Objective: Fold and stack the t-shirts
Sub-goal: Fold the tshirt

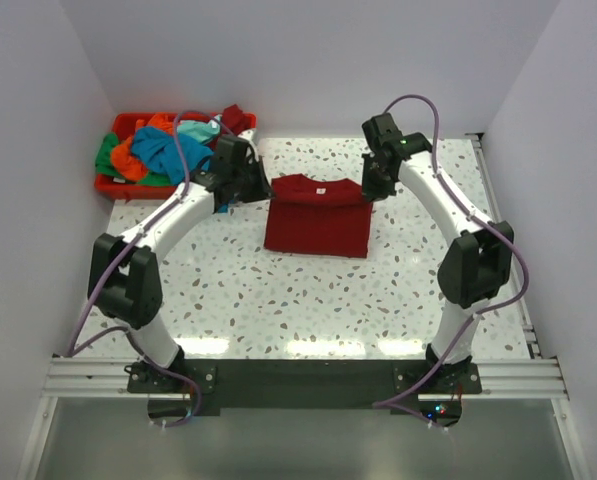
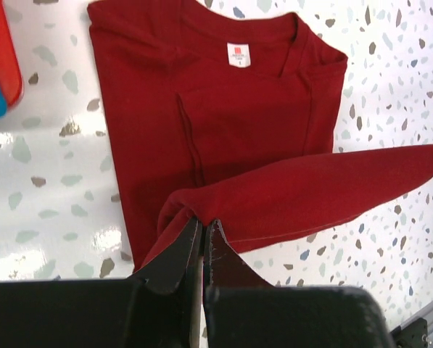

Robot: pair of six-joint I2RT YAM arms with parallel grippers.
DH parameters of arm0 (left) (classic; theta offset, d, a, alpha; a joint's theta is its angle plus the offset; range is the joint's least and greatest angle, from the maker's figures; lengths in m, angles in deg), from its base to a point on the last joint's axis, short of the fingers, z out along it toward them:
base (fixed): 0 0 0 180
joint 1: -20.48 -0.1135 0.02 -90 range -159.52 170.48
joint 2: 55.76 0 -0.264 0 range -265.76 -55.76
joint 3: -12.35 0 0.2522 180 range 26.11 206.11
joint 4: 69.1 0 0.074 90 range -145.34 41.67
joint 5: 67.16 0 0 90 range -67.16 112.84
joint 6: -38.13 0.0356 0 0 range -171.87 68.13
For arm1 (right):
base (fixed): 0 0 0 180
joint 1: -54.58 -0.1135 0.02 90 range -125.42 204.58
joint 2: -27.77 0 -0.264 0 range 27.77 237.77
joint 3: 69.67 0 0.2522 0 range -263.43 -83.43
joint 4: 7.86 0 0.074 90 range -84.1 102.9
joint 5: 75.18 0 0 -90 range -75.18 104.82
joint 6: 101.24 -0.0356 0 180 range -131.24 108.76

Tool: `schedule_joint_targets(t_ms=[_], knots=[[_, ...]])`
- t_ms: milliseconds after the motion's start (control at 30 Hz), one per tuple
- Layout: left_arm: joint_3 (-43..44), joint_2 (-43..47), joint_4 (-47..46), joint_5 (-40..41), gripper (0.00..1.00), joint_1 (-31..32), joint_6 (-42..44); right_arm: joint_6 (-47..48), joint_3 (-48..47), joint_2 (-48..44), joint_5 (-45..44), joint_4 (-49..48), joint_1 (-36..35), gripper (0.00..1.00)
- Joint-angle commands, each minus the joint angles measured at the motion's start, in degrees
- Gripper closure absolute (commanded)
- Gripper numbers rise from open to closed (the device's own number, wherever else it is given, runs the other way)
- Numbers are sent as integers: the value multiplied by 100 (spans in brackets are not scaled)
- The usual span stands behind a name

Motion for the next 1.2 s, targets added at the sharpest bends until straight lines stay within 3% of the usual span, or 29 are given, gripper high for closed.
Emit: schedule_joint_targets(t_ms=[0,533,1167], knots=[[534,-345,-345,-79,100,-110,224,205,-511,292,-162,-60,183,100],[1941,-1999,-362,-105,100,-312,321,231,-2392,2084,49,37,579,100],[2547,-2842,-1258,97,100,-523,-224,-330,-3210,3017,410,-973,772,100]])
